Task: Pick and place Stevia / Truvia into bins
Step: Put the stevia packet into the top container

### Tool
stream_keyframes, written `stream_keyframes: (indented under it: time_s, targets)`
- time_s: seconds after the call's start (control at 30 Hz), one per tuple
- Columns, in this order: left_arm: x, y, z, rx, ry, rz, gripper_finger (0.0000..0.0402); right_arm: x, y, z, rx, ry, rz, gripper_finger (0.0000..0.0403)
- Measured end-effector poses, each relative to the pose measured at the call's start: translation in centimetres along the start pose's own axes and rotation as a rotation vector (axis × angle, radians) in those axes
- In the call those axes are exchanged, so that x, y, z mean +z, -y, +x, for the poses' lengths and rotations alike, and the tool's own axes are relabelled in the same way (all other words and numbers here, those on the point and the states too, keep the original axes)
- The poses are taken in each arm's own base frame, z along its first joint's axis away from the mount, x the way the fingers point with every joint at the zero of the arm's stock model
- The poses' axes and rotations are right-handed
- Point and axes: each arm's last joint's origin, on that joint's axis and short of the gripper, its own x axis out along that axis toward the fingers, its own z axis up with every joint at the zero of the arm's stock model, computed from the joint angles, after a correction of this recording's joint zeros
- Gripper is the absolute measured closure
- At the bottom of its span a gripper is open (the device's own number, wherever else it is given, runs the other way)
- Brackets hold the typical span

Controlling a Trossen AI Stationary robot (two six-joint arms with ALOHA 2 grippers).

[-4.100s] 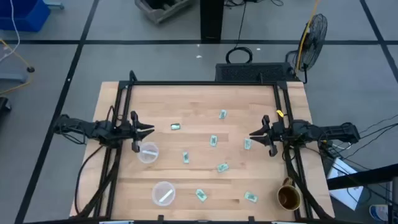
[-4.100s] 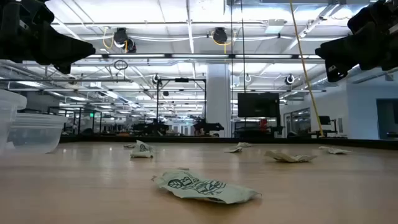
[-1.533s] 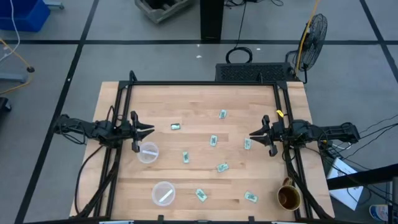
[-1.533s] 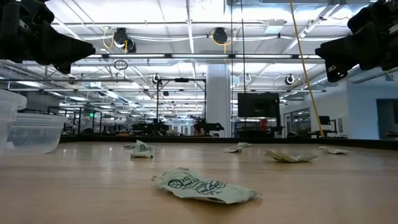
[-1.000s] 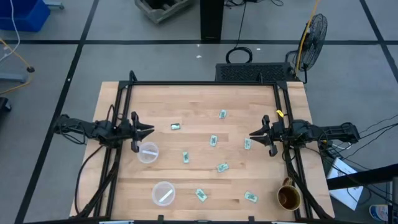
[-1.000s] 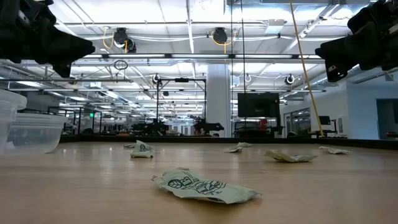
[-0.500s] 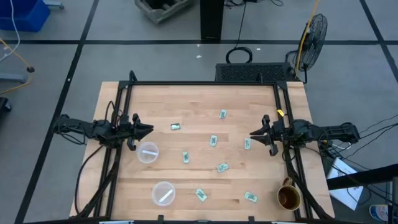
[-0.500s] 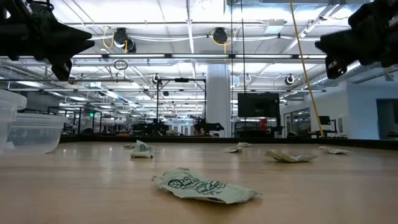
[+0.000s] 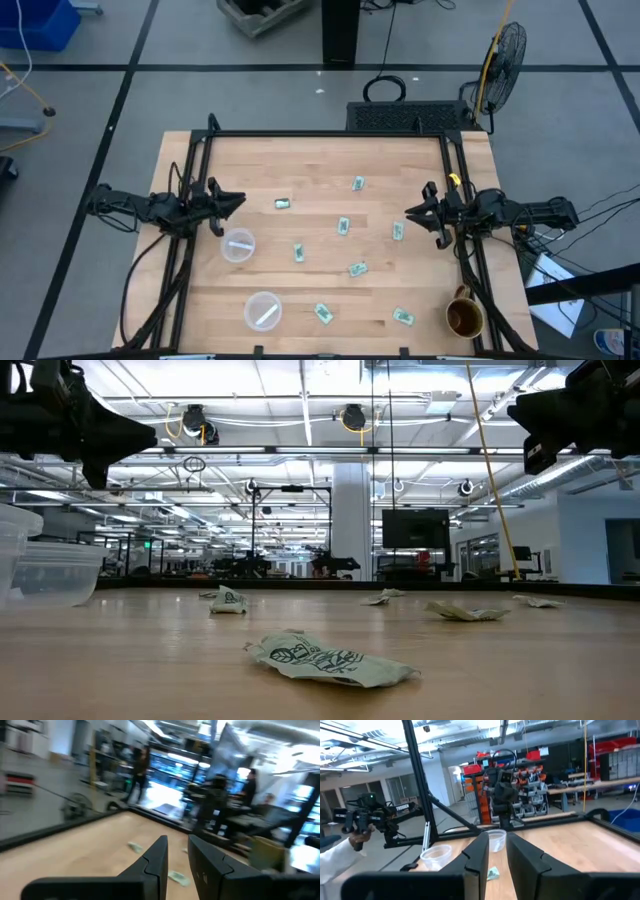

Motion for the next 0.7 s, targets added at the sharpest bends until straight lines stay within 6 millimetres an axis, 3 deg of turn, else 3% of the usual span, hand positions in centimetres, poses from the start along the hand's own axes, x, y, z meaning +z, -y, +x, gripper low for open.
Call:
stream_keyframes:
  time_s: [0.13,0.27,0.7]
  targets:
    - [0.0,-0.1,0.0,0.046,0.010,0.008,0.0323,0.2,0.0,0.0,-0.005,0.021,0.000,0.0342]
    - [0.2,-0.4,0.1,0.110,0.036,0.015,0.0323,0.2,0.4,0.0,-0.158,0.039,-0.043,0.0342]
    - [-0.7,-1.1,1.4,0.223,-0.032,-0.013,0.0323,-3.4,1.8,1.2,-0.349,-0.360,-0.147,0.0342]
